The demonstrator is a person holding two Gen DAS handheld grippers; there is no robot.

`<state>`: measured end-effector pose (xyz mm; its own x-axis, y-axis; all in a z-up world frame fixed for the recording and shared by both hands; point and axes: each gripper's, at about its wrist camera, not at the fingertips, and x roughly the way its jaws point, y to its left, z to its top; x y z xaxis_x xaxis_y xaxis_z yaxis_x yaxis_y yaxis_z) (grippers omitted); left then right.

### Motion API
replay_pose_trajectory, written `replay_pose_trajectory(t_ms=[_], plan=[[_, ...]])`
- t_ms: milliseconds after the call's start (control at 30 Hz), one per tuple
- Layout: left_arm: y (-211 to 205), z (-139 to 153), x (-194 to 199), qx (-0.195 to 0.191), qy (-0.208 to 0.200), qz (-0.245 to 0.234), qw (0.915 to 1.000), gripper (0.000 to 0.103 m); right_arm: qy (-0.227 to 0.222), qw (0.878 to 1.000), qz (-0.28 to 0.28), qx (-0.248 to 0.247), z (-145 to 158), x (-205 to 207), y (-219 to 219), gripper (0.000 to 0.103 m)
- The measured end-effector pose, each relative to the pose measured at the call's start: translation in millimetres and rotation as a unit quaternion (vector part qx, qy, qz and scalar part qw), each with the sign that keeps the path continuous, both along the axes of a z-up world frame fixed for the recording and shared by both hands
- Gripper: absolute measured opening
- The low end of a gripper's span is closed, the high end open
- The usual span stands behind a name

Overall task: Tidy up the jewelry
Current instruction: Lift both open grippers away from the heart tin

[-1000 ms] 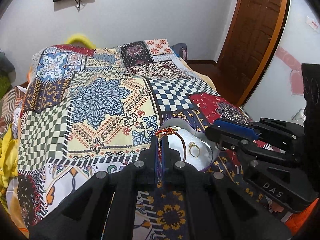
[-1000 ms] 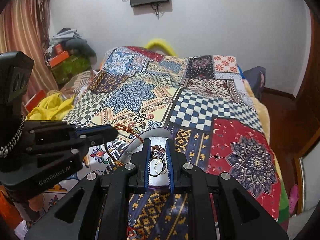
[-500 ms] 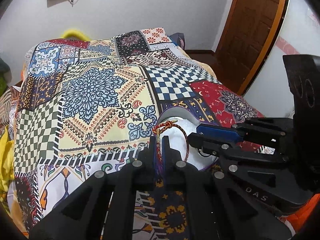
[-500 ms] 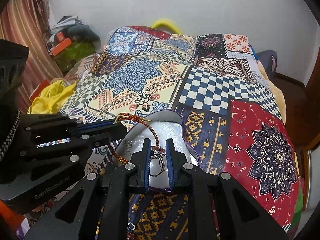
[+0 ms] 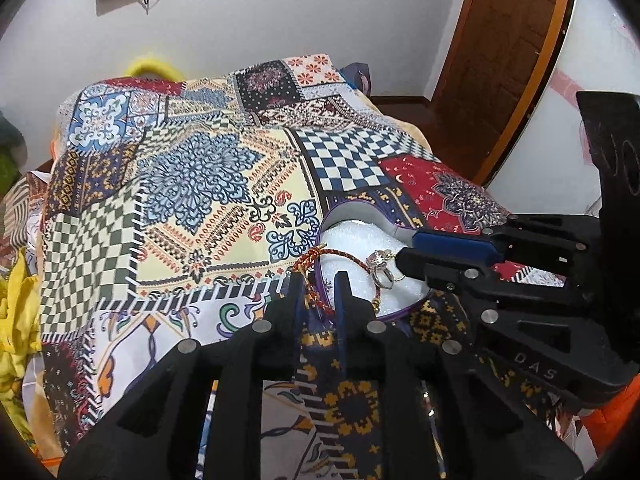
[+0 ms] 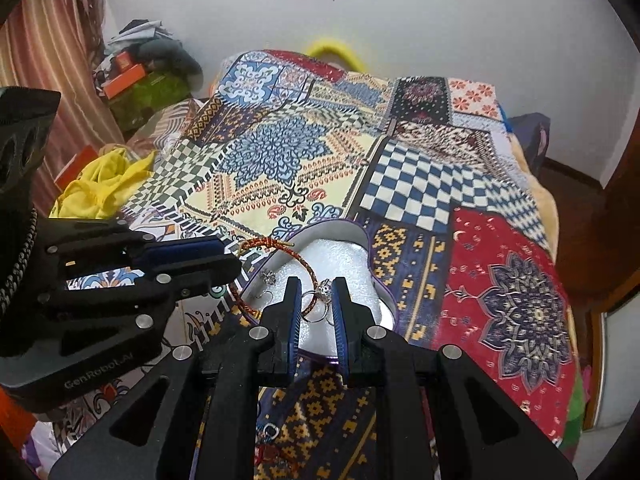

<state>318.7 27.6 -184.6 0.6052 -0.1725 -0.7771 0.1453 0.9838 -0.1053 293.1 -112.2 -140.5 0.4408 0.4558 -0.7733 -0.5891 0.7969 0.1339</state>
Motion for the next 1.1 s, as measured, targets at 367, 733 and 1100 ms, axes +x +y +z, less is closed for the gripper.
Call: replay_pose_trajectory(t_ms=[367, 733, 1100], plan=[[0, 43, -35, 0.0, -0.042, 0.004, 0.9991, 0.025, -0.052, 0.998, -0.032, 0.003, 41, -29, -20, 0.021], [-12, 50, -74, 0.01, -0.047, -0.013, 0.9988, 0.031, -0.077, 0.995, -0.06, 0.009, 51, -61, -39, 0.035], [-26, 9, -83, 0.037, 0.0, -0.043, 0.9984, 0.033, -0.049, 0.997, -0.065, -0.009, 23, -80, -51, 0.035]])
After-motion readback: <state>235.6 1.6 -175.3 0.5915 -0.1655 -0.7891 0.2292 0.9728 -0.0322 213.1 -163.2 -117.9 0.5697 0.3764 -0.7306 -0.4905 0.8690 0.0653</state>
